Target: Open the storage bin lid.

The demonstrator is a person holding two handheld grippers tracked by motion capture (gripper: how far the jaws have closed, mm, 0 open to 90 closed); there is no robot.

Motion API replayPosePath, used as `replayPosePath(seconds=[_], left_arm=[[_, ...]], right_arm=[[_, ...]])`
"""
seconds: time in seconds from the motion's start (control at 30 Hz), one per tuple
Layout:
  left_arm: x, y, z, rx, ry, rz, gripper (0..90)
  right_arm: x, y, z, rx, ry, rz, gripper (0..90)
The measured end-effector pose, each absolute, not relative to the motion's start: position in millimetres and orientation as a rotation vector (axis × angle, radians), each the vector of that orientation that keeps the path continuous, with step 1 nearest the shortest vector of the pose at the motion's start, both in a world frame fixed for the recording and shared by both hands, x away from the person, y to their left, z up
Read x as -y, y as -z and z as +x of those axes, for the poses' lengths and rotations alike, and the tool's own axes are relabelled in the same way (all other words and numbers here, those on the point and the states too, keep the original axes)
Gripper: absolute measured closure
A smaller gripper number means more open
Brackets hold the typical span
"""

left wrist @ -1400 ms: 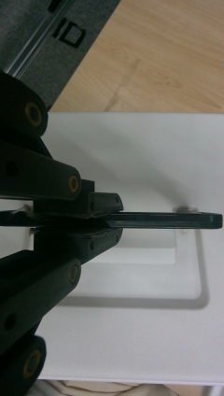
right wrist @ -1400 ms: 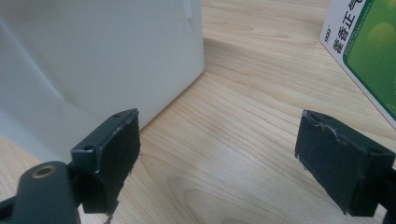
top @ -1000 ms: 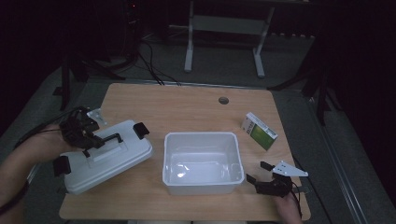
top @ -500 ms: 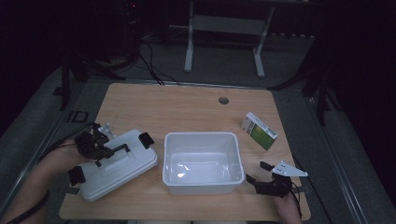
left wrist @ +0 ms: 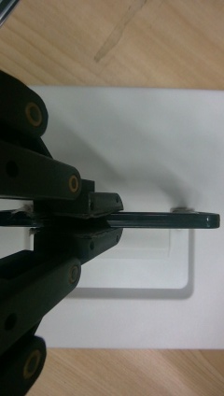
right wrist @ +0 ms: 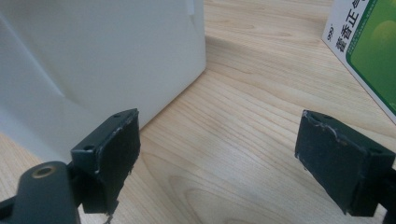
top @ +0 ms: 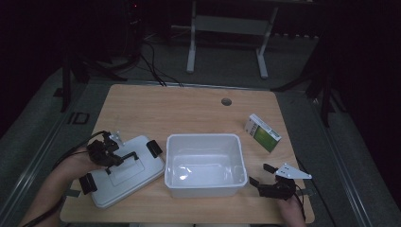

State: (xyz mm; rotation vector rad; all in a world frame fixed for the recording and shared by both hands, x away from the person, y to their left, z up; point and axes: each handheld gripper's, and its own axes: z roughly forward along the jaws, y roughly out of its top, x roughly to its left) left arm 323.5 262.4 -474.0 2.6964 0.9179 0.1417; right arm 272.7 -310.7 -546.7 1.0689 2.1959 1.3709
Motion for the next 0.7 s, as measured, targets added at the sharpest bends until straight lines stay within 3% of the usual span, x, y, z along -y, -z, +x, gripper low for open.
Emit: replayPosePath(seconds=[0.33,0.7], left_arm=[[-263.2,475.4,327.4,-0.959,-0.101,2.669,83.3],[-267.6,474.9,332.5,-1.046,-0.117,2.644,50.0]], right_arm=[[310.8,546.4,272.6,-2.195,-1.373,1.07,13.9],[310.5,546.4,273.7,-2.204,-1.367,1.069,13.9]])
